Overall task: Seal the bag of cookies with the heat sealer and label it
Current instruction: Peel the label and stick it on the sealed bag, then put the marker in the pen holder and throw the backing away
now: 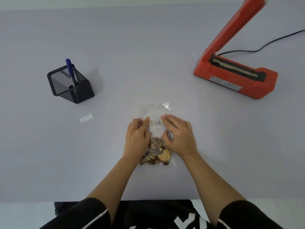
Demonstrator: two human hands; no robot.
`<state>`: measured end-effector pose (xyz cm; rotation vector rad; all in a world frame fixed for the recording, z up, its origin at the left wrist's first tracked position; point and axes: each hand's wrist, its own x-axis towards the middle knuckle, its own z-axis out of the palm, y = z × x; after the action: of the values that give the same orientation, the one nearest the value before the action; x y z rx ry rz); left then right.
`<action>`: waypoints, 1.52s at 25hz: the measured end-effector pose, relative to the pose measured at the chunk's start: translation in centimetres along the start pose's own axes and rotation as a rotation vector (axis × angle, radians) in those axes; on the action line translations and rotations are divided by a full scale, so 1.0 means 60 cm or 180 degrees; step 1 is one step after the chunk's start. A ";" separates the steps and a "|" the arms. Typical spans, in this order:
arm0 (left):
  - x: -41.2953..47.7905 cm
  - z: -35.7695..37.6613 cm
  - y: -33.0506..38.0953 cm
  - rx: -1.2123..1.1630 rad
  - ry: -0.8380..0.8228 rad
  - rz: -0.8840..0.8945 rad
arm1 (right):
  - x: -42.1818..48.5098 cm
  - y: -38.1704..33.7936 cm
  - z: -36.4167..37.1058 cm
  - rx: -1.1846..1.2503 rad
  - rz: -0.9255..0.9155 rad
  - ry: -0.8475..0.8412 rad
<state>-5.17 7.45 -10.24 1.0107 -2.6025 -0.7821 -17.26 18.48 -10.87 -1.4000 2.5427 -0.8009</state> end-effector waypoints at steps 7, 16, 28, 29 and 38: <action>0.004 -0.002 -0.006 0.0272 -0.0093 0.0387 | 0.002 -0.001 0.000 -0.0125 -0.0036 -0.0133; -0.007 -0.071 0.001 -0.0392 0.0049 -0.0280 | 0.003 -0.011 -0.045 0.1031 0.0324 -0.0159; -0.084 -0.095 0.051 -0.1578 -0.0668 -0.2341 | -0.070 -0.090 -0.053 0.1621 0.2388 -0.0660; -0.075 -0.100 0.048 -0.1669 -0.0615 -0.2404 | -0.061 -0.098 -0.053 0.1663 0.2357 -0.0614; 0.134 -0.214 0.048 -0.2072 0.0007 -0.1906 | 0.173 -0.161 -0.120 0.1812 0.1580 0.0009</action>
<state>-7.47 -1.33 2.25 1.5389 -1.7914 -1.6086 -18.44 8.64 1.59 -0.5672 2.2350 -1.2662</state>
